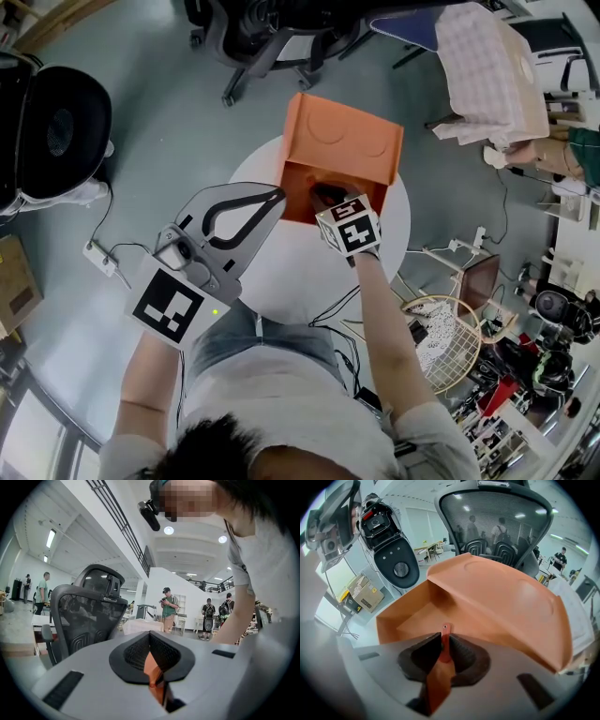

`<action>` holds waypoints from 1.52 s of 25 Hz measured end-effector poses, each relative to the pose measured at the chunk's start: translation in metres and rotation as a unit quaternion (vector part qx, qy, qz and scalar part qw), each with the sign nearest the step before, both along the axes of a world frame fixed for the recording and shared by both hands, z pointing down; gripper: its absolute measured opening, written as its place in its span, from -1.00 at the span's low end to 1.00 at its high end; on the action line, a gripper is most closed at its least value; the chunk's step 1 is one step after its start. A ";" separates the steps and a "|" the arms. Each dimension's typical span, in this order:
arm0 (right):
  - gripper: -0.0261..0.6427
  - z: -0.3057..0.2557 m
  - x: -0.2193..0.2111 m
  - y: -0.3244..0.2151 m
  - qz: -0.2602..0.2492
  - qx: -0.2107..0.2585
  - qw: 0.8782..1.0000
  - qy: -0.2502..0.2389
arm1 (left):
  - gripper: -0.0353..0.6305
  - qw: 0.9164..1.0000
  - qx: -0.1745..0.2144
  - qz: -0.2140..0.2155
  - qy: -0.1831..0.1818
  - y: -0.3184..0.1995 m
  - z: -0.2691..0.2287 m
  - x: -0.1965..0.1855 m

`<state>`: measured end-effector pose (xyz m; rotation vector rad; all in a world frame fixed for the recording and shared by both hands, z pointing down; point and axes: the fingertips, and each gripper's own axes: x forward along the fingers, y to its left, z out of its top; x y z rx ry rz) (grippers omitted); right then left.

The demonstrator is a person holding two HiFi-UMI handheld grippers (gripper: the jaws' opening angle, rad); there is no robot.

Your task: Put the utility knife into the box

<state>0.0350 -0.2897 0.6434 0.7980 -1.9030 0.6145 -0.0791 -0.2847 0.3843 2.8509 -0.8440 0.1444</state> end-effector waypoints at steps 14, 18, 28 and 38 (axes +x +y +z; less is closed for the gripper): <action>-0.89 -0.051 -0.002 0.005 0.018 0.061 0.997 -0.041 | -0.87 1.000 0.022 0.010 -0.001 0.022 -0.018 0.007; -0.90 -0.076 -0.002 0.010 0.031 0.089 0.993 -0.068 | -0.87 0.999 0.029 0.021 0.001 0.032 -0.028 0.017; -0.90 -0.192 -0.011 0.034 0.088 0.209 0.952 -0.205 | -0.87 0.997 0.053 0.063 0.005 0.061 -0.052 0.048; -0.90 -0.294 -0.006 0.076 0.096 0.314 0.902 -0.281 | -0.87 0.994 0.063 0.083 0.029 0.083 -0.078 0.073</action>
